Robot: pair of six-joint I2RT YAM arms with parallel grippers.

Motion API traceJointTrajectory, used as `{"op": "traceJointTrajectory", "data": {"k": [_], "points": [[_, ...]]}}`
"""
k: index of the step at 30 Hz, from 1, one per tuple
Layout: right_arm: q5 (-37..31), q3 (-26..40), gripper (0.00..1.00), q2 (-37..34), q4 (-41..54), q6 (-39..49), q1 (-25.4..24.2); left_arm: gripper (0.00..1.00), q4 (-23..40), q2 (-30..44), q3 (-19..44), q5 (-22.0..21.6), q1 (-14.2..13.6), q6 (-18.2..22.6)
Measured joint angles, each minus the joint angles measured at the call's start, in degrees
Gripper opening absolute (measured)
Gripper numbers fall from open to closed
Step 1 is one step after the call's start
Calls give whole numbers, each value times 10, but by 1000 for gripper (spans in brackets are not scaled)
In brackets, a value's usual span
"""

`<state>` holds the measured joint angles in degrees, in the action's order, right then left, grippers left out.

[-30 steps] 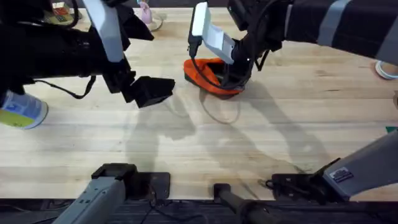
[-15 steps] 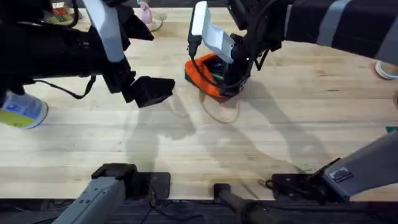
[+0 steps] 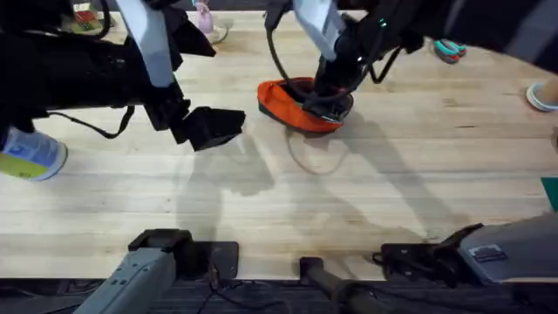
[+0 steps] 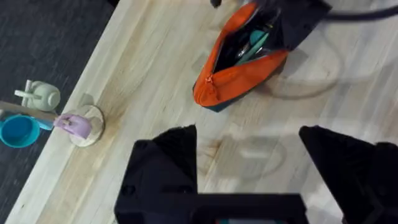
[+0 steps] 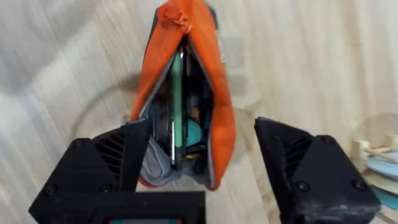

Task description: Unzip the bag, pick up the pens from the table one at a time and place them inside, then zip the bag closed.

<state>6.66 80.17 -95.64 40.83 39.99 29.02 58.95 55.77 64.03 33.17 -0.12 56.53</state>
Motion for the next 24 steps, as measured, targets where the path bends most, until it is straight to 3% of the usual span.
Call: {"op": "traceJointTrajectory", "data": {"k": [8, 19, 24], "points": [[0, 5, 997, 59, 17, -40, 1, 993, 0, 0, 0, 0, 0, 0], [21, 5, 997, 75, 45, -369, 1, 993, 2, 0, 0, 0, 0, 0], [29, 5, 997, 75, 60, -437, 1, 993, -9, 0, 0, 0, 0, 0]]}}
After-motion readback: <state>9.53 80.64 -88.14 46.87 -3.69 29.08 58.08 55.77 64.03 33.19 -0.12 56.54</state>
